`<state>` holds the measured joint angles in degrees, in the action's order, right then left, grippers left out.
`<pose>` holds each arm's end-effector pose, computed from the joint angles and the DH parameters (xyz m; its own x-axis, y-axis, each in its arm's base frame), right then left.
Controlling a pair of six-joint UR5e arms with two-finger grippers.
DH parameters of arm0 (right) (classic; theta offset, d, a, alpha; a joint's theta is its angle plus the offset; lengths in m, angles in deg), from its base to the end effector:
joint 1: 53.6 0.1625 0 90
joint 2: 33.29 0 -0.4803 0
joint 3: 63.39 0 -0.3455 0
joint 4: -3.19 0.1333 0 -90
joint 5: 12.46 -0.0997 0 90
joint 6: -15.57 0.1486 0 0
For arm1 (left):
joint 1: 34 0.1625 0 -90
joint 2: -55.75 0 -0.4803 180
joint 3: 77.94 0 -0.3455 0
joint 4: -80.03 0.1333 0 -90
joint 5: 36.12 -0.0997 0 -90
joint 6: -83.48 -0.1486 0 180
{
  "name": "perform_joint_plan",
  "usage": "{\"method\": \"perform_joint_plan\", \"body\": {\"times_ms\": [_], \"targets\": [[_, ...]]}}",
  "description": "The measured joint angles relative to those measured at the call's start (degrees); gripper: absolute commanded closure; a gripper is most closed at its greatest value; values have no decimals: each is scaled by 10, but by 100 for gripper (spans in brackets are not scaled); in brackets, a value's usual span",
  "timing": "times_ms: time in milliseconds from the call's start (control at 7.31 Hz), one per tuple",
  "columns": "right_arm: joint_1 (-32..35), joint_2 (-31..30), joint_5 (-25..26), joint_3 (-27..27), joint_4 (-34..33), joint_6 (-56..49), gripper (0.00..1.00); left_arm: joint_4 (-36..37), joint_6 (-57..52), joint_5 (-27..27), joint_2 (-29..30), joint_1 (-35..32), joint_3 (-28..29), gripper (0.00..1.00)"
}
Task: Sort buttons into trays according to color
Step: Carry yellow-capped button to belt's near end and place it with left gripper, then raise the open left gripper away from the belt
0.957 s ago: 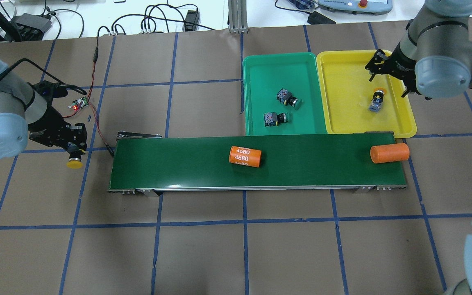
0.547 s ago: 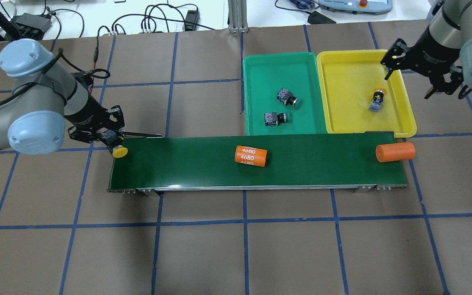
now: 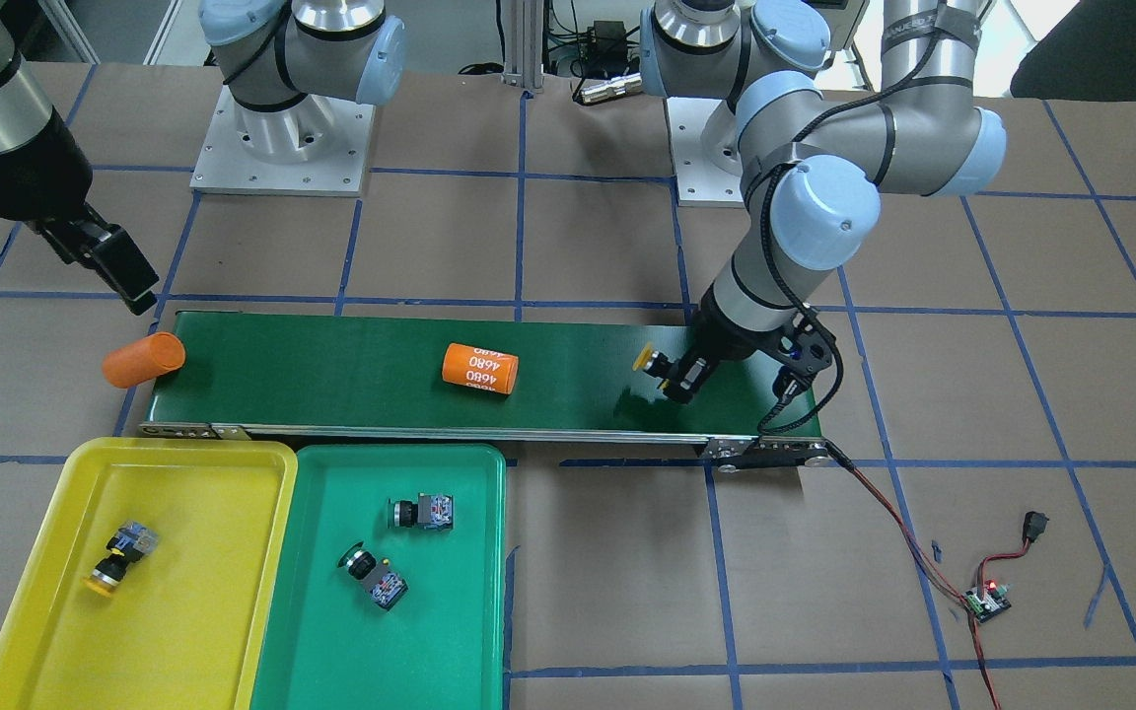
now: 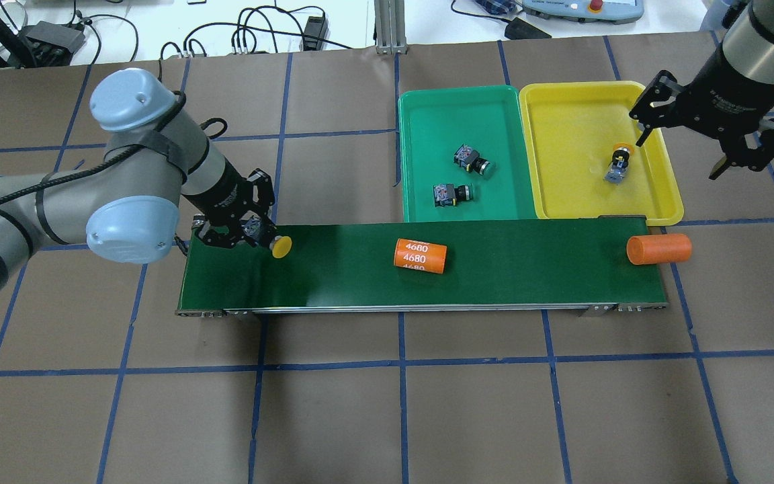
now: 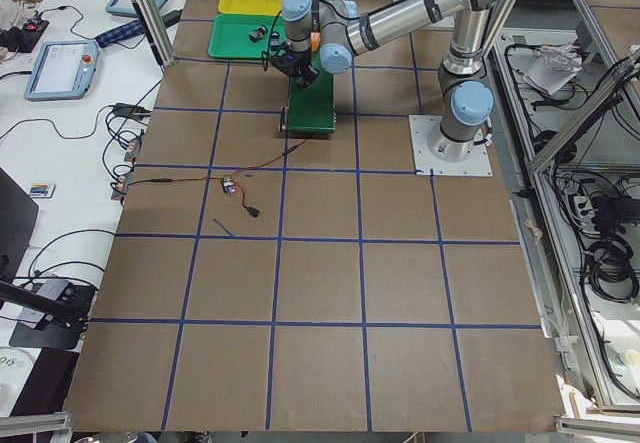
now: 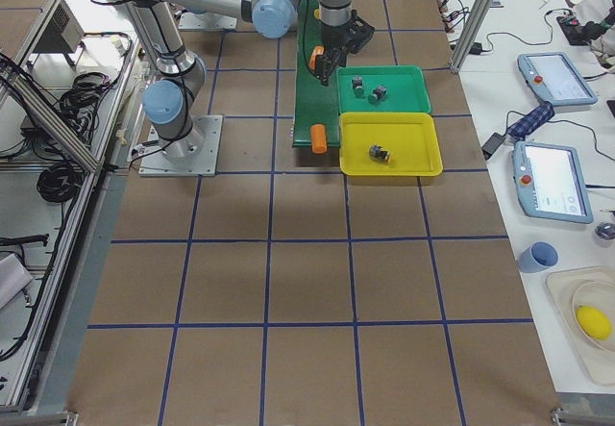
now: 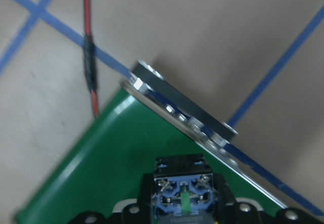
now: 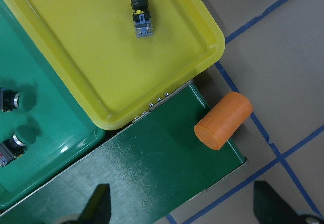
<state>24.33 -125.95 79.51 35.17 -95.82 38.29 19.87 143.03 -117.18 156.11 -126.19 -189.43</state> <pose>0.0357 -0.4463 0.4639 -0.8205 0.5716 0.0107 0.5699 0.8193 -0.0633 -0.1744 -0.4680 0.3024 -0.5333 -0.8445 0.0485 -0.8318 0.5340 0.1517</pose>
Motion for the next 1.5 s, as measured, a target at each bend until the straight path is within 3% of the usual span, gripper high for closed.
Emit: {"method": "perform_joint_plan", "body": {"times_ms": [137,273,547,820,1231,1504], "targets": [[0,1,0,3,0,-3,0,-3,73,13,2,-19,-2,43],[0,4,0,6,-1,-5,0,-9,128,22,3,-32,-4,2],[-2,8,18,8,-2,-13,0,-16,184,24,9,-41,-5,0],[-2,7,37,9,2,-20,0,-17,139,18,2,-34,3,0],[-2,3,37,9,0,-20,0,-86,-70,-5,-42,-1,39,0],[-1,3,35,10,-3,-20,0,-206,-241,-6,-75,16,105,0]]}}
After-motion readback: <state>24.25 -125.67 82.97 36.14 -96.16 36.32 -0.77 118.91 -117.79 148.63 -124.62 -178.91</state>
